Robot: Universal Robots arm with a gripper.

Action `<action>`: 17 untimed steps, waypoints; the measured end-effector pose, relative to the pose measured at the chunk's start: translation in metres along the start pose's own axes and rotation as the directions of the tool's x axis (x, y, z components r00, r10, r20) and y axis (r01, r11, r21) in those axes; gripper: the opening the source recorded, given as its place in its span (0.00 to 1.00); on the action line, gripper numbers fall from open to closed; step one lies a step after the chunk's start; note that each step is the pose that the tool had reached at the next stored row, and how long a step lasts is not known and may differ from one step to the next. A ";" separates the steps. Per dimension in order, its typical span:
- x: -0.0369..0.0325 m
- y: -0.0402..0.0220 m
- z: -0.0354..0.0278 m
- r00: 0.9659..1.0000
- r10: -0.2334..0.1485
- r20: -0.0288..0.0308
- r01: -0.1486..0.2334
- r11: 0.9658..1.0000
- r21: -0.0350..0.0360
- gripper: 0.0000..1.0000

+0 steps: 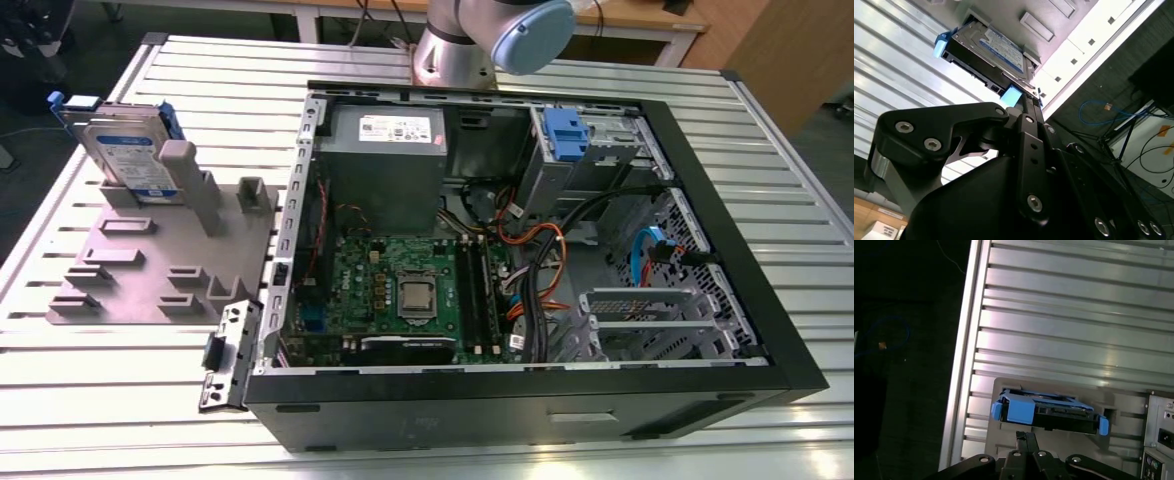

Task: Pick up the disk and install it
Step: 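Pick up the disk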

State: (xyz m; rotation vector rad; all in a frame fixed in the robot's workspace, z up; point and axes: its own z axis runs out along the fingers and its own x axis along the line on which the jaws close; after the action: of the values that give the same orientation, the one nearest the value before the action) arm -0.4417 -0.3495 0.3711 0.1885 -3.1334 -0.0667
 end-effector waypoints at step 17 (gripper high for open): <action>0.0000 0.0000 0.0000 1.000 -0.022 -0.001 0.022 1.000 0.000 0.11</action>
State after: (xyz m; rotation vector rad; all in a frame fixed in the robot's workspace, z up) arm -0.4417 -0.3495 0.3711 0.2230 -3.1307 -0.0666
